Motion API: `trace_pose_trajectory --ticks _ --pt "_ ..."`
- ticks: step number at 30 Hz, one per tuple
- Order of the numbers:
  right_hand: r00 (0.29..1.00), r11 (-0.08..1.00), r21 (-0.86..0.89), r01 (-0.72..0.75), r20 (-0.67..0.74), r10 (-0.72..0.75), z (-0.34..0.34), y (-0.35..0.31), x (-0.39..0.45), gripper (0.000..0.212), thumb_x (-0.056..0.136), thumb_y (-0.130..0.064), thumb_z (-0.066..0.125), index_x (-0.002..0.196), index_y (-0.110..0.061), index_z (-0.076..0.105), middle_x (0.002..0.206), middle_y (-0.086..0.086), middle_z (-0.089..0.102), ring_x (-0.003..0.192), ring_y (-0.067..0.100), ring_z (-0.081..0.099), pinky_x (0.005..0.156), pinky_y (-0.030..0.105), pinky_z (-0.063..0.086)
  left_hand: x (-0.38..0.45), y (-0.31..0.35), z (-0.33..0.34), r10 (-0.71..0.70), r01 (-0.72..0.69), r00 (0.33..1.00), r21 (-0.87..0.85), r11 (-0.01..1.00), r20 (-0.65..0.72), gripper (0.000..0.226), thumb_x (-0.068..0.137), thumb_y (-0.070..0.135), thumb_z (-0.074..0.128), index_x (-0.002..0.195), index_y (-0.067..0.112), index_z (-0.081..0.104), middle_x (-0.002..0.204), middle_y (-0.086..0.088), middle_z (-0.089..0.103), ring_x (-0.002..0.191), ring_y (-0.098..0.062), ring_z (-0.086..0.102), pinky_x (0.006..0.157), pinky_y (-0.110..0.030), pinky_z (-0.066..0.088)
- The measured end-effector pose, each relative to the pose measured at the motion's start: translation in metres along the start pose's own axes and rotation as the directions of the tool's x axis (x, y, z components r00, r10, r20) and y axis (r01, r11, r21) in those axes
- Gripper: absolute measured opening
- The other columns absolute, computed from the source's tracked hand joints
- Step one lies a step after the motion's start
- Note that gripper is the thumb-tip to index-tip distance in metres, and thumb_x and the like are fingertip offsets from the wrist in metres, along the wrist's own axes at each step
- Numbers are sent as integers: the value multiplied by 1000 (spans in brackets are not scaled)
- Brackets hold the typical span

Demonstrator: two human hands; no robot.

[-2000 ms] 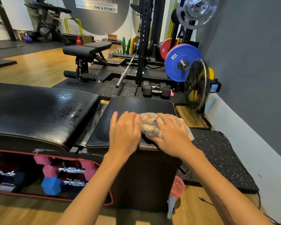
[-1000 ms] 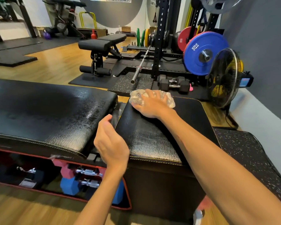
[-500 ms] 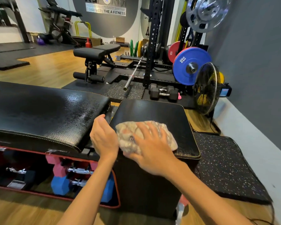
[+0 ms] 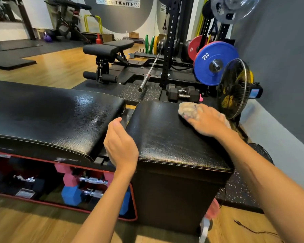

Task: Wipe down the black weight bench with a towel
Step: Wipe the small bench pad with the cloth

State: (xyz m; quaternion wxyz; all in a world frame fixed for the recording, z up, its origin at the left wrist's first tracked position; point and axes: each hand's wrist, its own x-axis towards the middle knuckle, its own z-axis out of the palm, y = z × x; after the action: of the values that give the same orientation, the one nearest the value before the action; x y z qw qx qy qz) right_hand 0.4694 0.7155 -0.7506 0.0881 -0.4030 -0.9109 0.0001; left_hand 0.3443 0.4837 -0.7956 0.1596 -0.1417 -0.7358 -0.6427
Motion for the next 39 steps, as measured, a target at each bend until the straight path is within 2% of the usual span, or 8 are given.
trace_pose_trajectory --ticks 4,10,13,18,20,25,30,39 --pt "999 1000 13 -11 36 10 3 -17 36 121 65 -98 1 147 -18 38 152 9 38 136 39 37 109 58 31 -1 3 -2 17 -18 999 -47 999 -27 42 101 18 27 116 9 65 115 -4 68 110 -19 59 85 5 20" --pt "991 998 25 59 120 -61 6 -89 53 85 90 -78 19 158 -28 9 165 5 11 149 37 9 117 61 8 3 1 1 51 -51 999 -48 998 7 44 100 22 26 116 9 65 115 -6 68 109 -20 59 84 -2 27" --pt "982 990 36 135 132 -139 12 -129 65 79 91 -77 21 157 -34 14 164 3 12 149 38 8 117 63 6 6 -1 4 30 -28 998 -38 999 58 46 100 26 25 120 10 63 118 -6 67 109 -18 55 84 -14 30" --pt "951 959 -10 285 125 -281 20 -180 52 76 90 -76 30 150 -30 35 160 -1 25 146 37 15 114 66 8 5 -1 2 35 -33 999 -125 992 10 50 100 32 24 126 6 58 125 -6 63 115 -15 52 91 -2 25" --pt "940 949 -10 314 143 -309 20 -186 39 78 90 -76 33 150 -27 37 159 -2 26 146 36 15 114 65 7 4 -2 1 39 -41 999 -165 985 -13 53 100 36 24 133 5 52 135 -6 57 125 -13 48 99 -4 25" --pt "907 917 7 399 147 -396 7 -187 -13 70 93 -68 37 151 -28 35 162 0 21 148 35 10 116 66 3 4 1 0 -2 -8 999 -230 973 -44 59 98 43 22 139 7 44 149 -9 41 141 -19 34 116 -33 24" --pt "878 878 -25 477 52 -476 1 -176 -68 56 97 -53 43 147 -27 40 158 2 24 146 33 13 114 64 10 2 5 -6 -29 4 997 -310 951 -78 51 101 31 25 137 2 47 141 -9 50 133 -17 43 110 -20 29" --pt "897 896 23 443 2 -443 -11 -148 -120 62 96 -57 43 151 -29 34 161 -3 19 149 30 9 118 59 7 -1 3 -13 -30 2 999 -522 853 -44 47 99 19 24 125 1 58 125 -11 62 121 -17 56 105 -37 43"
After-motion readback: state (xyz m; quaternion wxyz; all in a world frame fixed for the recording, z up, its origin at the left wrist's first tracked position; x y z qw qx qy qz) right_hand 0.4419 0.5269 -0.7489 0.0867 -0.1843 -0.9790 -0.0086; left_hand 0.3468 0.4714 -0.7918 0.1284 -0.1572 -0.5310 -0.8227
